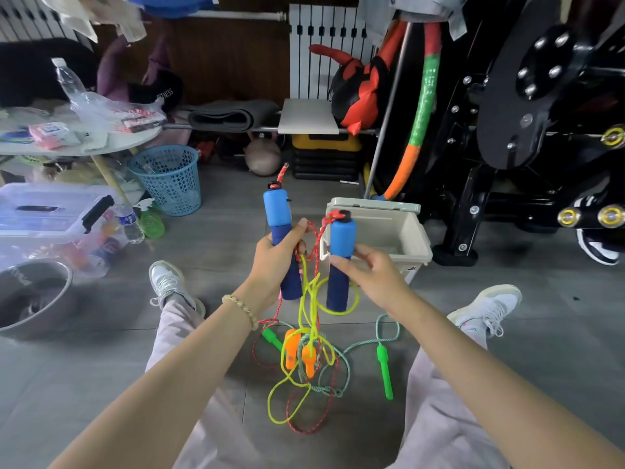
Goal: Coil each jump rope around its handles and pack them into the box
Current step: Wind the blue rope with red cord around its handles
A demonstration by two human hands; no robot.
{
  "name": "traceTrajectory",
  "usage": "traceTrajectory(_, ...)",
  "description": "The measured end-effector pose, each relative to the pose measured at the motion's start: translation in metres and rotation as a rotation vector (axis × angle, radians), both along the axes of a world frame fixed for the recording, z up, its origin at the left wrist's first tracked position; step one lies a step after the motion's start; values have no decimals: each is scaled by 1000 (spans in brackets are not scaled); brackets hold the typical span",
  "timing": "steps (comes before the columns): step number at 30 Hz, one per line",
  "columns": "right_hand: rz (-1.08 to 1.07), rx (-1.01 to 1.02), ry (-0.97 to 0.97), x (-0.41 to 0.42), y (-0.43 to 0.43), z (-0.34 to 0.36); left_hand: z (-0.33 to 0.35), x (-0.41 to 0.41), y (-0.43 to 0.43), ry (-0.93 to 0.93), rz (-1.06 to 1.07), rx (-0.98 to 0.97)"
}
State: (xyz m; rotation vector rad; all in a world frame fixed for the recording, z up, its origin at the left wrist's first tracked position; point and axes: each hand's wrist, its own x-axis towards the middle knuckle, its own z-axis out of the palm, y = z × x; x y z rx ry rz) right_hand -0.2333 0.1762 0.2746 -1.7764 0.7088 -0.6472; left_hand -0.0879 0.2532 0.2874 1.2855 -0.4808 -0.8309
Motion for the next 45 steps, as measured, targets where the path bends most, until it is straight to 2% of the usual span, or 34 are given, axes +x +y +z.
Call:
traceTrajectory(3,-58,187,-186,2,1,1,0,2,1,63,4,9)
traceTrajectory(6,-83,177,-213,3,4,5,1,3,0,72,-5,13)
traceTrajectory(10,-47,16,-51,-4,-5,8,1,10,-2,-42,41,38)
traceTrajectory(15,49,-44,-44,-8,-7,10,-1,5,-3,-78,11,43)
traceTrajectory(19,34,-155,157,-1,-5,10,-2,-10,-2,-42,-17,7)
traceTrajectory(22,-68,-362,342,-5,-3,6,-5,-14,-2,-34,-12,-5)
traceTrajectory(23,-98,-370,330,-6,-2,5,-7,-14,-2,-51,-16,10)
traceTrajectory(24,-115,-268,254,-6,1,6,-9,-14,-2,-69,-24,33)
traceTrajectory(26,-101,77,100,-2,5,9,-13,-13,-1,-76,-41,73)
traceTrajectory(27,-76,198,80,-1,7,10,-14,-14,0,-67,-43,80)
traceTrajectory(28,-52,230,97,0,7,9,-15,-13,1,-57,-33,77)
traceTrajectory(32,-31,188,94,-5,2,1,-11,-8,3,43,21,-15)
traceTrajectory(35,-32,169,167,-10,-2,-7,-3,-2,0,65,8,-49)
traceTrajectory(41,-127,-138,-5,4,7,-5,12,-11,-7,43,-78,-63)
traceTrajectory(43,-91,-135,-5,11,11,-2,18,-15,-8,82,-98,-72)
traceTrajectory(45,-42,-43,-51,16,16,-1,23,-16,-8,127,-138,-82)
